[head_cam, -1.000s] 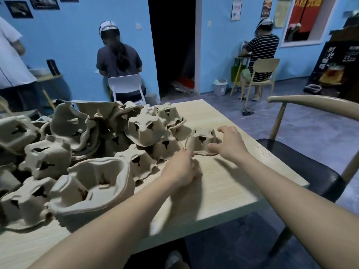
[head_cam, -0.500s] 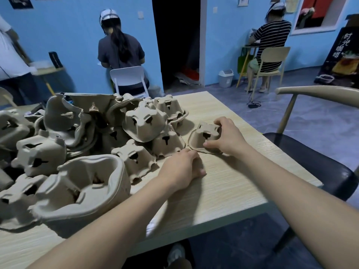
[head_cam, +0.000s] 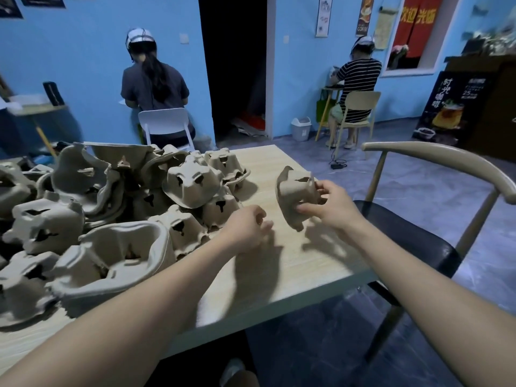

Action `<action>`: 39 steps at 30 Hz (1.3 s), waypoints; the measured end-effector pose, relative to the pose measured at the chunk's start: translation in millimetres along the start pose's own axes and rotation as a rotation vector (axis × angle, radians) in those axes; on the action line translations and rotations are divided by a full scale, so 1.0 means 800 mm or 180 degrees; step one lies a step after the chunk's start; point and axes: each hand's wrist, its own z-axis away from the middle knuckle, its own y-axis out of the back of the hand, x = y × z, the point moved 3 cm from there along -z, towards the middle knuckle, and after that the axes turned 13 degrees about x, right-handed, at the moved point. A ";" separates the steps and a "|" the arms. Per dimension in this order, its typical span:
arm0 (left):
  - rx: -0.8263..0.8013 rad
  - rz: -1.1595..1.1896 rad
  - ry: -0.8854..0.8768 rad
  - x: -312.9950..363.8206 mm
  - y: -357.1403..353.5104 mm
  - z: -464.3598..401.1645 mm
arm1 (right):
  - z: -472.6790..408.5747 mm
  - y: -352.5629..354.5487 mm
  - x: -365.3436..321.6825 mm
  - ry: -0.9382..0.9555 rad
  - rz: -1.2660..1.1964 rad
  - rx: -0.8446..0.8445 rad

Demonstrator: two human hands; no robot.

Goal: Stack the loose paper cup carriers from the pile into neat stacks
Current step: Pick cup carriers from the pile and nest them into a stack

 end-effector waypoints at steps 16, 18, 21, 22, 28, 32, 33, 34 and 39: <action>-0.0275 0.3539 0.2050 0.020 0.101 0.025 | 0.050 -0.016 -0.087 0.0144 -0.0905 -0.0583; -0.0049 0.3474 0.1911 0.012 0.127 0.025 | 0.050 -0.018 -0.089 0.0138 -0.0733 -0.0569; 0.0281 0.3130 0.1571 -0.006 0.162 0.027 | 0.049 -0.018 -0.092 -0.0155 -0.0839 -0.0434; 0.0393 0.3028 0.1488 -0.012 0.171 0.028 | 0.051 -0.018 -0.096 -0.0275 -0.0982 -0.0425; 0.0700 0.2338 0.1093 -0.047 0.203 0.046 | 0.076 -0.044 -0.143 -0.0515 -0.1301 -0.0538; 0.0600 0.2258 0.1059 -0.068 0.217 0.068 | 0.096 -0.069 -0.160 -0.0532 -0.1107 -0.0578; 0.0604 0.2250 0.1083 -0.074 0.222 0.074 | 0.101 -0.074 -0.163 -0.0560 -0.1113 -0.0586; 0.0635 0.2214 0.1115 -0.081 0.228 0.080 | 0.107 -0.080 -0.167 -0.0577 -0.1129 -0.0619; 0.0805 0.1678 0.1134 -0.116 0.264 0.104 | 0.137 -0.106 -0.192 -0.0545 -0.1112 -0.0885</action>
